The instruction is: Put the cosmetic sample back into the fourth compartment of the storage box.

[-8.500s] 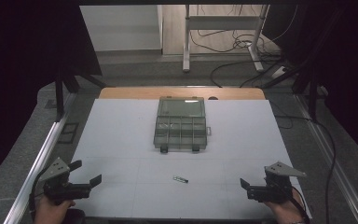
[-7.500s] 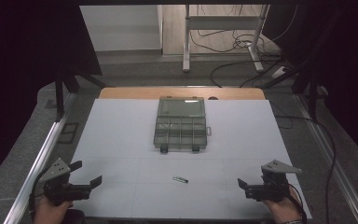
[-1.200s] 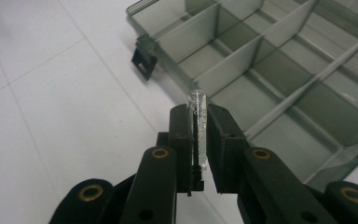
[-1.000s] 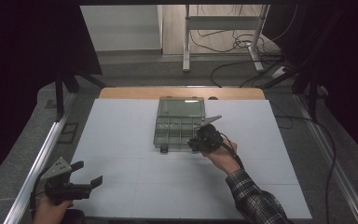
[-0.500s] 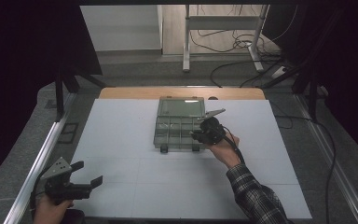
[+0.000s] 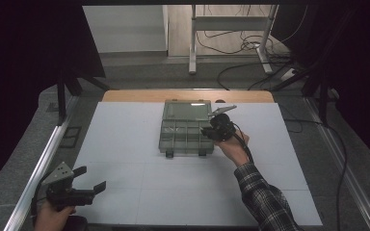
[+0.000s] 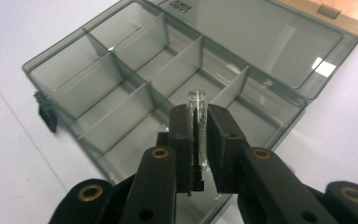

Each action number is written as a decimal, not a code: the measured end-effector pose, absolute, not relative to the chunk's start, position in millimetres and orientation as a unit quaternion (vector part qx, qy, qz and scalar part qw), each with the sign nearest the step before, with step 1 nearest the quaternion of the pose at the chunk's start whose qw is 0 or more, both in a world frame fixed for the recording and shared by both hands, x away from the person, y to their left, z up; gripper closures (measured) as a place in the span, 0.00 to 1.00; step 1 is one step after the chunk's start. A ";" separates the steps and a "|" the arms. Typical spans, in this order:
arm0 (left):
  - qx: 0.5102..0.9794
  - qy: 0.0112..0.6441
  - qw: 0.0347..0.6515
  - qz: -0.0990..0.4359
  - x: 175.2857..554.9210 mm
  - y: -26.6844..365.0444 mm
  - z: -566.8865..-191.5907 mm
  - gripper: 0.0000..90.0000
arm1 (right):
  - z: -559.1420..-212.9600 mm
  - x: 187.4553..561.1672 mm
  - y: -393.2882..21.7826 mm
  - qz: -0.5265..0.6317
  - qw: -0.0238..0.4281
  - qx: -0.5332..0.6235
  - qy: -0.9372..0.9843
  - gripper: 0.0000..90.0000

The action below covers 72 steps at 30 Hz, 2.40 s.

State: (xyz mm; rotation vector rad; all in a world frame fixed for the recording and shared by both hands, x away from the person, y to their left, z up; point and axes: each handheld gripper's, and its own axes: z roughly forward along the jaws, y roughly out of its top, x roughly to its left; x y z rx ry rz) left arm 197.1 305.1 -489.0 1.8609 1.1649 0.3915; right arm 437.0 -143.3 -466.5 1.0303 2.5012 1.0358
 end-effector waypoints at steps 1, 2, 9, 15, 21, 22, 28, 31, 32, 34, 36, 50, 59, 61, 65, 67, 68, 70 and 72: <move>0.749 0.469 0.440 0.157 197.1 305.1 -489.0 0.02 | -466.1 438.5 -143.4 0.356 0.123 0.353 0.856 0.88; 0.749 0.469 0.440 0.157 197.1 305.1 -489.0 0.02 | -465.7 440.1 -143.6 0.357 0.124 0.354 0.856 0.88; 0.750 0.469 0.439 0.158 197.2 304.9 -488.9 0.02 | -465.2 449.8 -141.6 0.357 0.131 0.356 0.854 0.88; 0.751 0.468 0.439 0.156 197.4 304.9 -489.0 0.02 | -466.9 457.3 -138.6 0.357 0.136 0.360 0.851 0.88; 0.751 0.468 0.439 0.157 197.3 304.8 -488.9 0.02 | -472.4 465.4 -136.6 0.350 0.145 0.362 0.852 0.88; 0.752 0.467 0.438 0.157 197.4 304.8 -488.9 0.02 | -473.9 466.4 -136.6 0.349 0.145 0.363 0.852 0.88; 0.754 0.466 0.436 0.156 197.6 304.2 -488.8 0.02 | -482.4 472.3 -139.5 0.339 0.148 0.372 0.851 0.88; 0.754 0.466 0.437 0.156 197.5 304.3 -488.9 0.02 | -486.3 474.5 -141.3 0.331 0.146 0.378 0.852 0.88; 0.753 0.466 0.437 0.156 197.4 304.3 -488.8 0.02 | -487.5 475.1 -141.7 0.329 0.145 0.378 0.853 0.86; 0.753 0.466 0.438 0.157 197.4 304.7 -488.8 0.02 | -488.3 474.9 -141.8 0.326 0.146 0.380 0.853 0.83; 0.752 0.466 0.439 0.156 197.3 304.9 -488.9 0.02 | -486.7 473.8 -141.7 0.327 0.146 0.380 0.853 0.82; 0.751 0.466 0.440 0.157 197.0 305.0 -488.9 0.02 | -475.5 463.8 -141.1 0.331 0.131 0.373 0.857 0.67; 0.752 0.465 0.439 0.158 196.9 304.7 -488.8 0.02 | -469.3 455.3 -139.6 0.340 0.118 0.371 0.856 0.54; 0.752 0.465 0.439 0.158 196.9 304.6 -488.8 0.02 | -470.6 454.2 -137.8 0.335 0.112 0.369 0.860 0.49; 0.752 0.464 0.440 0.157 196.9 304.6 -488.8 0.02 | -472.6 450.8 -134.2 0.327 0.105 0.361 0.867 0.46; 0.753 0.464 0.440 0.157 196.9 304.6 -488.8 0.02 | -472.8 449.2 -133.0 0.326 0.105 0.355 0.870 0.42; 0.753 0.464 0.440 0.157 196.9 304.6 -488.8 0.02 | -472.6 448.1 -132.2 0.326 0.106 0.355 0.870 0.40; 0.753 0.463 0.440 0.157 196.7 304.5 -488.7 0.02 | -472.2 446.5 -131.3 0.327 0.106 0.352 0.870 0.36; 0.753 0.463 0.441 0.157 196.7 304.8 -488.8 0.02 | -471.4 445.2 -131.3 0.329 0.106 0.352 0.870 0.34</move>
